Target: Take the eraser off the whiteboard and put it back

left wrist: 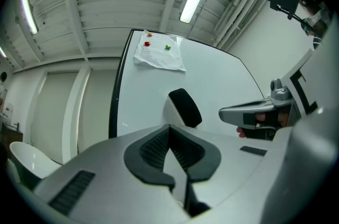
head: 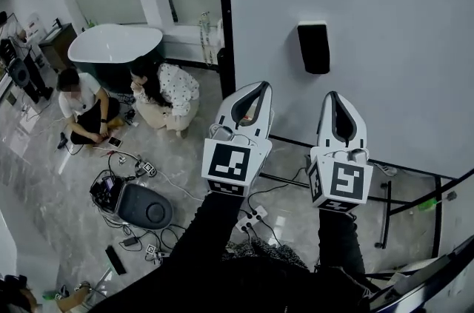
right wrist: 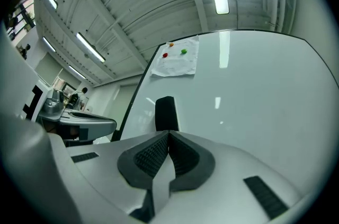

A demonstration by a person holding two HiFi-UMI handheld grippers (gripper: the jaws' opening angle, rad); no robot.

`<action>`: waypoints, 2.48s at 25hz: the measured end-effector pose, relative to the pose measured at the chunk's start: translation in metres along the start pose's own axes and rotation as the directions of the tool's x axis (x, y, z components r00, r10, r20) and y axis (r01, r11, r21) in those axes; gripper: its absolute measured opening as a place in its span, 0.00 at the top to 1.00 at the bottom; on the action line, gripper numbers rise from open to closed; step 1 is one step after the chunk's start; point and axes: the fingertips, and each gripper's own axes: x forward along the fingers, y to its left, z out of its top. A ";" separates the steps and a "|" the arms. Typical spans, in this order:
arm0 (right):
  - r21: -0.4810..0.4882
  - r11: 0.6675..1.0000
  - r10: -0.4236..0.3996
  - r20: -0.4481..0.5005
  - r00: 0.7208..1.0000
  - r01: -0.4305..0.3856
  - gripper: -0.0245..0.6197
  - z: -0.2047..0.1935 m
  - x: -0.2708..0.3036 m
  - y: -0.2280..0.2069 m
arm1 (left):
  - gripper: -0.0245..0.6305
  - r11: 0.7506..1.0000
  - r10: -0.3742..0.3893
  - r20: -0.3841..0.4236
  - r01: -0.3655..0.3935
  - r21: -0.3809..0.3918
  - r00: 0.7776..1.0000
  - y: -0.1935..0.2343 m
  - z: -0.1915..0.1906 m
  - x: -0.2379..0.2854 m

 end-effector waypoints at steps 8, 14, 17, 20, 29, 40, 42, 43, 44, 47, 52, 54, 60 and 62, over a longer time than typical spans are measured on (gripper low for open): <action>-0.032 0.999 -0.039 -0.006 0.999 0.039 0.95 0.000 0.008 0.007 | 0.95 0.998 -0.056 0.015 0.056 -0.011 0.998 0.007 0.000 0.003; -0.072 0.996 -0.063 -0.019 0.998 0.061 0.81 0.001 0.023 0.010 | 0.95 0.997 -0.081 0.017 0.081 -0.017 0.997 0.010 -0.002 0.009; -0.074 0.995 -0.066 -0.025 0.998 0.064 0.69 0.000 0.032 0.011 | 0.95 0.996 -0.083 0.017 0.083 -0.021 0.996 0.014 -0.003 0.012; -0.075 0.996 -0.058 -0.051 0.997 0.054 0.57 -0.006 0.044 0.013 | 0.95 0.997 -0.080 0.019 0.080 -0.023 0.997 0.018 -0.003 0.013; -0.154 0.983 -0.113 -0.091 0.989 0.098 0.52 -0.015 0.073 0.007 | 0.95 0.996 -0.079 0.009 0.079 -0.028 0.997 0.025 -0.009 0.016; -0.221 0.963 -0.177 -0.093 0.980 0.153 0.53 -0.025 0.091 0.003 | 0.95 0.996 -0.084 -0.001 0.084 -0.029 0.996 0.025 -0.012 0.019; -0.220 0.962 -0.187 -0.092 0.978 0.163 0.53 -0.024 0.091 0.002 | 0.95 0.996 -0.085 0.001 0.085 -0.028 0.996 0.024 -0.011 0.020; -0.223 0.960 -0.194 -0.090 0.977 0.170 0.53 -0.024 0.091 0.002 | 0.95 0.996 -0.087 0.002 0.087 -0.026 0.996 0.024 -0.011 0.020; -0.227 0.958 -0.200 -0.090 0.976 0.176 0.53 -0.024 0.091 0.001 | 0.95 0.996 -0.088 0.003 0.088 -0.024 0.996 0.023 -0.010 0.020; -0.237 0.954 -0.212 -0.097 0.973 0.184 0.53 -0.024 0.091 0.001 | 0.95 0.996 -0.084 0.006 0.085 -0.026 0.996 0.024 -0.010 0.020; -0.229 0.958 -0.194 -0.085 0.977 0.170 0.53 -0.024 0.090 0.000 | 0.95 0.996 -0.079 0.006 0.079 -0.033 0.997 0.025 -0.011 0.020; -0.228 0.961 -0.182 -0.083 0.980 0.159 0.53 -0.023 0.089 0.001 | 0.95 0.996 -0.078 0.005 0.078 -0.039 0.997 0.024 -0.012 0.020; -0.239 0.961 -0.160 -0.076 0.984 0.138 0.53 -0.017 0.081 0.002 | 0.95 0.996 -0.077 0.011 0.078 -0.040 0.997 0.020 -0.009 0.020; -0.236 0.962 -0.158 -0.075 0.985 0.136 0.53 -0.016 0.078 0.002 | 0.95 0.996 -0.078 0.013 0.078 -0.041 0.997 0.019 -0.008 0.019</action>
